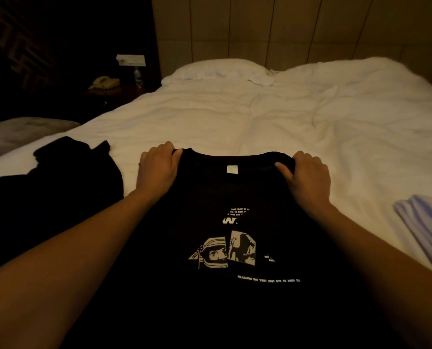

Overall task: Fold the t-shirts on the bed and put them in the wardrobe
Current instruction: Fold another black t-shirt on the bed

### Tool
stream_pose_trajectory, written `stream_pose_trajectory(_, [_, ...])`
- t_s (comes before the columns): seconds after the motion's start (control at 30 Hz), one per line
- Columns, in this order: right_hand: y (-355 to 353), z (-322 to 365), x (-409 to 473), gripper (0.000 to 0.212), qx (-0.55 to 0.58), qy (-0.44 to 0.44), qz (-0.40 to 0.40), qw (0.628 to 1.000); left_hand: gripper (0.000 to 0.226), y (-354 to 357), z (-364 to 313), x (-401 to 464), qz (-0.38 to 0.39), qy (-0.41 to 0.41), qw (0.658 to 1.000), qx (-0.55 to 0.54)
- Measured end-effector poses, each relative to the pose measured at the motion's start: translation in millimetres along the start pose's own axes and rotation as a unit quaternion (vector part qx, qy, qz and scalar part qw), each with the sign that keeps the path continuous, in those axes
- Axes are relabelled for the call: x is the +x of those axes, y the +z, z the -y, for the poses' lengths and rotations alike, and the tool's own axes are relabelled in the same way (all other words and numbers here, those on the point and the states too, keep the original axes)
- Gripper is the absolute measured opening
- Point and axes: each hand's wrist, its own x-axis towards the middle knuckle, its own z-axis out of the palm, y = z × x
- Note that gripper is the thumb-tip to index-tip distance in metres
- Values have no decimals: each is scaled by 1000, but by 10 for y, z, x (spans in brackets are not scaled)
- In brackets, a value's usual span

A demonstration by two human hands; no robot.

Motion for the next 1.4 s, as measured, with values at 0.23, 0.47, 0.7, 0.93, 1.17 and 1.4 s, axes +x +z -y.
stream_pose_trajectory(0.23, [-639,90,-168,45,44,10,-71,996,41,-691,-110,-223,-98,46,994,11])
stream_pose_trajectory(0.47, [-1193,97,-794,45,97,-51,-74,991,38,-1264,-239,-877,-112,83,990,12])
stream_pose_trajectory(0.7, [-1359,-102,-1692,71,89,-119,91,985,55,-1416,-202,-1984,28,136,990,-21])
stream_pose_trajectory(0.93, [-1667,-46,-2190,115,28,-115,238,964,97,-1616,-303,-2445,201,115,973,19])
stream_pose_trajectory(1.17, [-1767,184,-2345,68,20,-122,298,946,66,-1670,-554,-2480,293,103,951,-8])
stream_pose_trajectory(1.4, [-1685,217,-2219,44,8,-57,192,980,75,-1610,-536,-2369,200,68,977,-27])
